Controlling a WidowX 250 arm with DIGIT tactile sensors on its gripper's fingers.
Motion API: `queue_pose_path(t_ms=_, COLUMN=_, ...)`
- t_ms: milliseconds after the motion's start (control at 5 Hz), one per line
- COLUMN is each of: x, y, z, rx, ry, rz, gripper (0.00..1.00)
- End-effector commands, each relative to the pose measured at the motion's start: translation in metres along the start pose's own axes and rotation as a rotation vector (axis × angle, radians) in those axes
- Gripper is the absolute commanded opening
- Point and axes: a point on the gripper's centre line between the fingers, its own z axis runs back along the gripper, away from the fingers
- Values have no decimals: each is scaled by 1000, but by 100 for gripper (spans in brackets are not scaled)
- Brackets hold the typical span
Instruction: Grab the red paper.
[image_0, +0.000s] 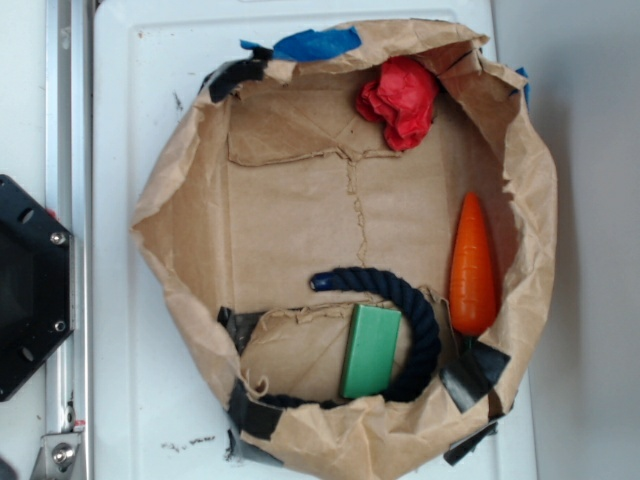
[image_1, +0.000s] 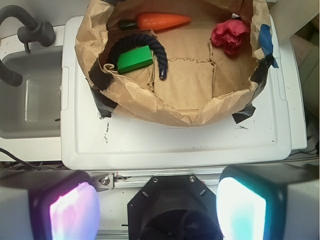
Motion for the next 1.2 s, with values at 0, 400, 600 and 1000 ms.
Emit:
queue_pose_path(t_ms=0, x=0, y=0, z=0, rx=0, ry=0, rz=0, gripper=100)
queue_pose_path(t_ms=400, x=-9, y=55, z=35, rx=78, ry=-120, rz=186, gripper=100)
queue_pose_path(t_ms=600, x=38, y=65, z=-16, rx=22, ry=-67, rz=63, gripper=100)
queue_pose_path(t_ms=1000, x=38, y=65, z=-16, rx=22, ry=-67, rz=63, gripper=100)
